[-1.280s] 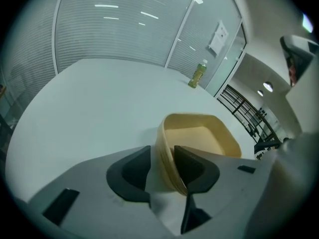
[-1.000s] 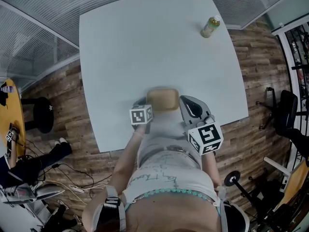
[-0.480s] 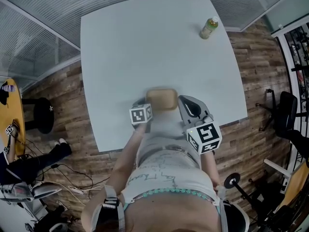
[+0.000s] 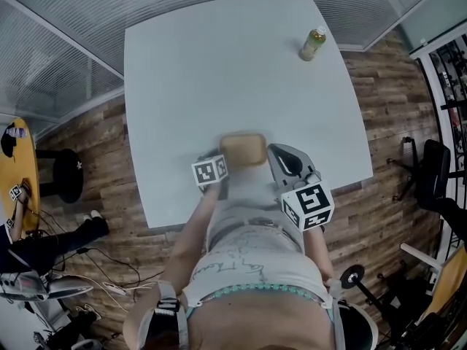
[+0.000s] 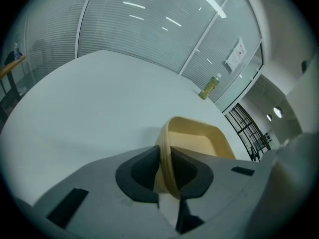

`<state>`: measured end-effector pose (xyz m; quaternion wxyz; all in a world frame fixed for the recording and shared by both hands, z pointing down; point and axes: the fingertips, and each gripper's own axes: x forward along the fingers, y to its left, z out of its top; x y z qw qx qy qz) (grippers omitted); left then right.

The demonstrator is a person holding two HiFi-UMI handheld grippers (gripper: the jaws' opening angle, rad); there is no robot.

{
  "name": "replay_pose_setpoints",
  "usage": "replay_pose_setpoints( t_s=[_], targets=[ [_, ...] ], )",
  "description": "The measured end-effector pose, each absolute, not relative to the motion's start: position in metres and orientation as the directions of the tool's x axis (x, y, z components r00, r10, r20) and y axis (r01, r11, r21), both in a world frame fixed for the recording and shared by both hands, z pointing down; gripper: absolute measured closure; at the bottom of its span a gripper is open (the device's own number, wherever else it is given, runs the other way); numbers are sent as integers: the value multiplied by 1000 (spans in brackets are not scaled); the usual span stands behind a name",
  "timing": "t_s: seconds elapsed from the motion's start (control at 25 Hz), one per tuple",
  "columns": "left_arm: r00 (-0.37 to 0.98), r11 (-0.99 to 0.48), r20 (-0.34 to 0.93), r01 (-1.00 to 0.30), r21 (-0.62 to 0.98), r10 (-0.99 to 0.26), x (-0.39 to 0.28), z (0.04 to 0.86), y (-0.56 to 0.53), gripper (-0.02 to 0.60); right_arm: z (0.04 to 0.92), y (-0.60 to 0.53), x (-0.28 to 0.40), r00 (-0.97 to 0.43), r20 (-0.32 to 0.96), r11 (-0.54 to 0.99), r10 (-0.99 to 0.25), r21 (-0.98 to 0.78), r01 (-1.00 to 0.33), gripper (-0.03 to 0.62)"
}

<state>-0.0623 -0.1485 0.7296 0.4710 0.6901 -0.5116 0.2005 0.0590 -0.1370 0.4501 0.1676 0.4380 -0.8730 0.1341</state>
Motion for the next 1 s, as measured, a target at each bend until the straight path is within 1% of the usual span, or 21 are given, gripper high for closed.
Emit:
replay_pose_setpoints(
  t_s=[0.36, 0.76, 1.0],
  targets=[
    [400, 26, 736, -870, 492, -546, -60, 708, -138, 546, 449, -133, 71, -573, 411, 599, -709, -77, -797, 594],
    [385, -33, 645, -873, 487, -660, -57, 643, -146, 546, 441, -136, 75, -598, 392, 624, -699, -73, -778, 594],
    [377, -45, 582, -863, 503, -721, -60, 602, -152, 546, 435, -140, 76, -618, 379, 642, -689, -77, -763, 594]
  ],
)
